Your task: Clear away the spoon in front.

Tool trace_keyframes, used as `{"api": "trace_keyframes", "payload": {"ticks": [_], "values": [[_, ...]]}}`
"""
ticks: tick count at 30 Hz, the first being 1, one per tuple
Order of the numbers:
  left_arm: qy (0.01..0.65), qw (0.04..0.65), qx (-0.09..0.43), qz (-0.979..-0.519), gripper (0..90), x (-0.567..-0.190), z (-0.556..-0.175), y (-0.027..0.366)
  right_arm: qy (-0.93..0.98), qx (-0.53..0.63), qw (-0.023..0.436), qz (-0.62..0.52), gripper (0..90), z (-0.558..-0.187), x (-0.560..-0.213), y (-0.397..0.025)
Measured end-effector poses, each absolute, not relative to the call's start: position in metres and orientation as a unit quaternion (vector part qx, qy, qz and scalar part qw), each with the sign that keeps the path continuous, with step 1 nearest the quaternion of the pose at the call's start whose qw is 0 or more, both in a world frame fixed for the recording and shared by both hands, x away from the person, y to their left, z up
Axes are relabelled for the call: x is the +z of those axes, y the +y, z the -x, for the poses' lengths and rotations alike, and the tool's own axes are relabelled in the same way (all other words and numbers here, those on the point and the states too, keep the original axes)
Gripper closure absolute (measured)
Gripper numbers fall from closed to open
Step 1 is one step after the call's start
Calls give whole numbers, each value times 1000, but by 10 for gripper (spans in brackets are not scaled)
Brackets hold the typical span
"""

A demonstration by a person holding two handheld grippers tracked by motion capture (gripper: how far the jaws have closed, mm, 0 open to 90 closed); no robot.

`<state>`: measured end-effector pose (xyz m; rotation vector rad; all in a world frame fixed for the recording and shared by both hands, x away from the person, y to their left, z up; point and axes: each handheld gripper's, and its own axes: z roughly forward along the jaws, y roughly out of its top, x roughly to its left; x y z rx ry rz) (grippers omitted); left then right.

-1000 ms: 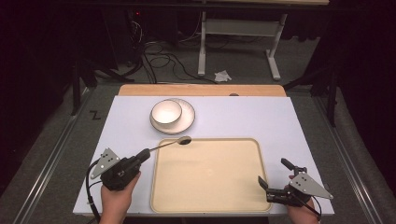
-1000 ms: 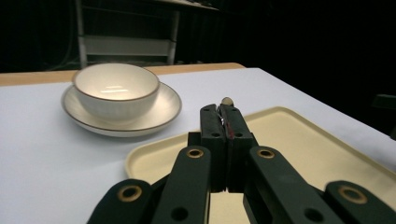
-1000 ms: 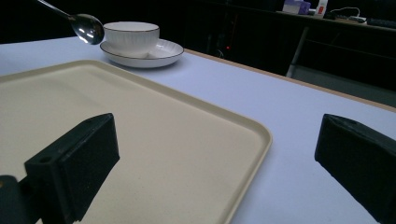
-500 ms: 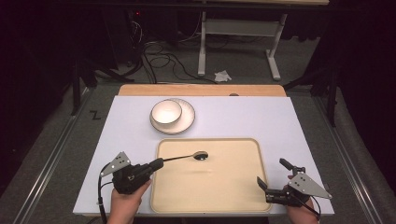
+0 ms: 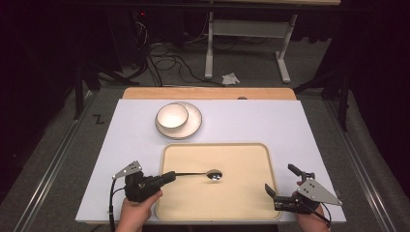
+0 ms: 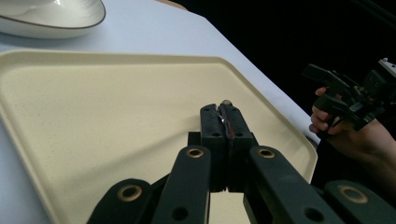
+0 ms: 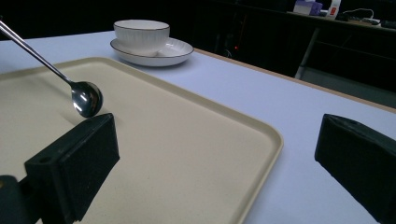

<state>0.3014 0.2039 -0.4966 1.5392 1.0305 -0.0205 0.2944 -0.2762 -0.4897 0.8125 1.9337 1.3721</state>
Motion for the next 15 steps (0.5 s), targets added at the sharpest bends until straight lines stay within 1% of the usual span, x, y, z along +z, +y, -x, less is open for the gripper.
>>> {"api": "trace_keyframes", "payload": {"ticks": [8,15], "values": [[455,599,-33,-658,896,-505,-308,206,735,518,311,-308,4,-295,-491,-275],[466,588,-31,-661,884,-511,-312,205,735,518,312,-306,4,-295,-490,-276]]}}
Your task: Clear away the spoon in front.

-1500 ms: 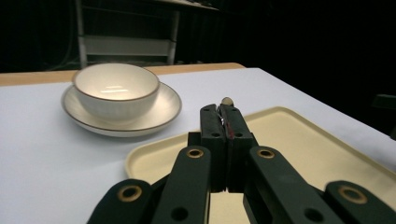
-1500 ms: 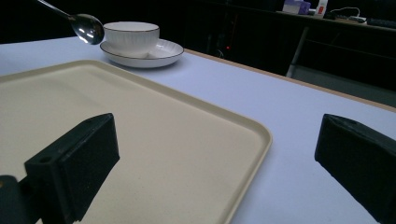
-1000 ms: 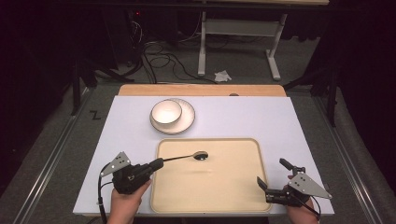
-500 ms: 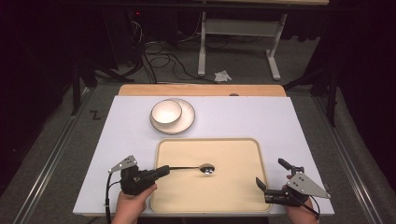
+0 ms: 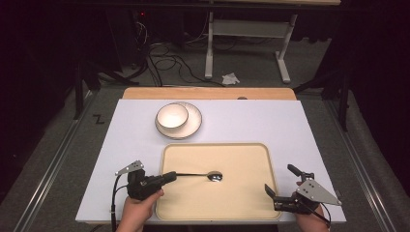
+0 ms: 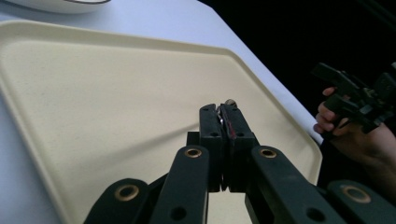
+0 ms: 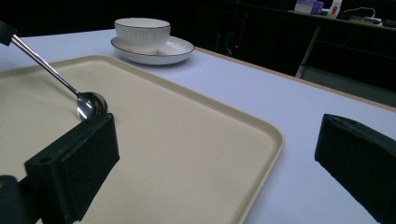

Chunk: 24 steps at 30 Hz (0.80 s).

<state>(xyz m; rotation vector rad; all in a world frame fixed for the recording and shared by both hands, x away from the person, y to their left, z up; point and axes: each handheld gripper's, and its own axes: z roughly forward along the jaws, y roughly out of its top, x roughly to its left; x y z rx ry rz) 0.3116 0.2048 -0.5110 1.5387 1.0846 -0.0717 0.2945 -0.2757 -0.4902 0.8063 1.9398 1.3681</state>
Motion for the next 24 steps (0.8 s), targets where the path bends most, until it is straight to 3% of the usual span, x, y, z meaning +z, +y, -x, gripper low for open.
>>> {"api": "trace_keyframes", "payload": {"ticks": [12,19,24], "values": [[486,555,-14,-675,808,-516,-315,206,735,519,312,-306,4,-294,-490,-276],[486,545,25,-683,580,-511,-313,206,735,519,312,-305,4,-294,-490,-276],[486,538,46,-687,520,-508,-312,205,735,519,311,-307,4,-294,-490,-275]]}}
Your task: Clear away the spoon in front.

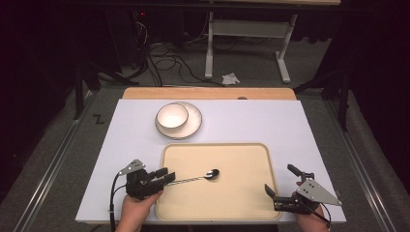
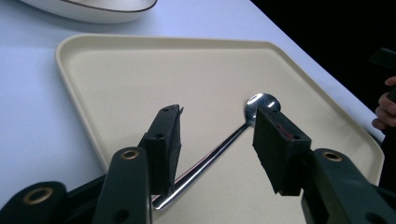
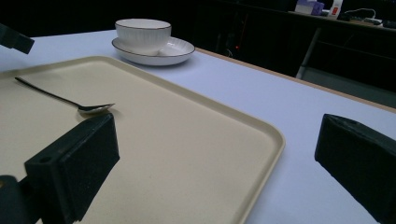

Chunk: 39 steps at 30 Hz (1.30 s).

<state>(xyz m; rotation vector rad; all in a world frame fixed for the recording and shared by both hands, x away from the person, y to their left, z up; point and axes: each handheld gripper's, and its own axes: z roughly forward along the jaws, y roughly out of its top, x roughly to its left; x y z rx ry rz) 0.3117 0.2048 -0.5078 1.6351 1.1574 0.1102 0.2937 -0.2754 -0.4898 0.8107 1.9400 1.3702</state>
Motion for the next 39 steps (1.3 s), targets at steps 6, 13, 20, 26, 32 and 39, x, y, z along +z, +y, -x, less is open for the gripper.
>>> {"api": "trace_keyframes", "payload": {"ticks": [6,13,20,26,32,39], "values": [[478,496,92,-719,546,-507,-310,198,735,519,312,-305,4,-294,-490,-276],[467,412,119,-773,900,-512,-316,188,736,518,311,-306,4,-294,-490,-275],[469,360,142,-794,900,-516,-321,177,736,521,308,-304,4,-294,-490,-275],[454,345,146,-808,900,-515,-318,170,736,520,305,-307,4,-294,-491,-274],[433,341,129,-824,900,-513,-310,162,737,521,305,-303,4,-294,-491,-274],[397,340,107,-846,900,-511,-298,148,737,522,306,-303,4,-294,-490,-274]]}}
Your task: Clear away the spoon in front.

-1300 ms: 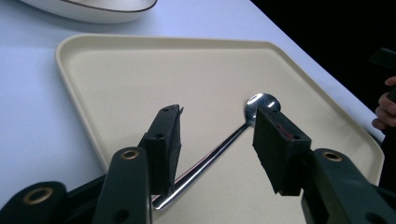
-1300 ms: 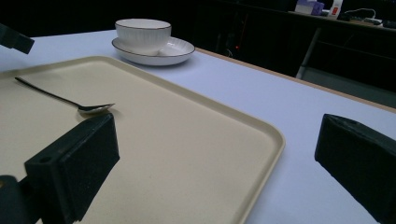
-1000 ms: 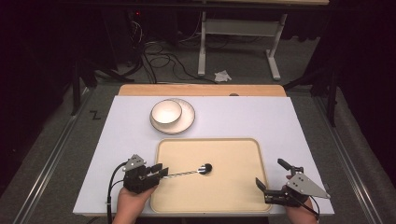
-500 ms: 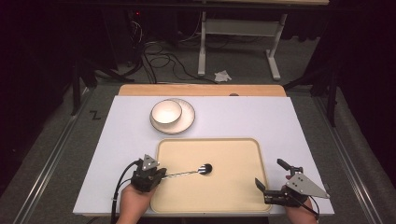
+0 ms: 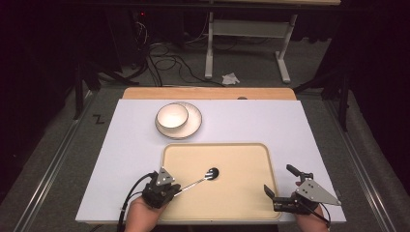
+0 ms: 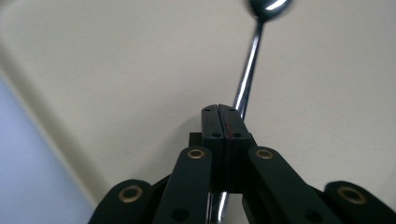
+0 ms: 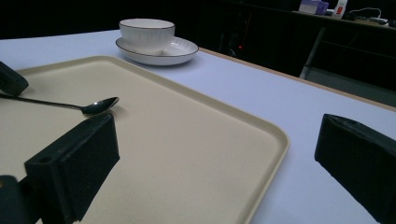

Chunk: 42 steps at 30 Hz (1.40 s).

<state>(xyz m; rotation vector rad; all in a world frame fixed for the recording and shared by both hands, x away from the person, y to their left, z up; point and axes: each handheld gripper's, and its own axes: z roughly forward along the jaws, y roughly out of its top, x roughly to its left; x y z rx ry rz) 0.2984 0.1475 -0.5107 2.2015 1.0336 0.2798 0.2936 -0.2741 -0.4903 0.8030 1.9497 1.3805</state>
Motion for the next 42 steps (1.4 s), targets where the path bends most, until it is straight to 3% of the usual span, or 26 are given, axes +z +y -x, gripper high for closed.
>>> {"api": "trace_keyframes", "payload": {"ticks": [8,13,17,30,42], "values": [[389,344,106,-848,900,-510,-296,140,737,521,307,-301,4,-294,-490,-275],[421,395,103,-810,879,-506,-305,144,736,521,308,-303,4,-294,-490,-275],[409,408,102,-810,900,-501,-311,131,736,521,306,-305,4,-294,-491,-275],[381,365,109,-843,900,-510,-330,73,735,524,307,-303,4,-294,-490,-276],[427,356,120,-823,900,-512,-346,97,736,522,308,-301,5,-294,-490,-276]]}}
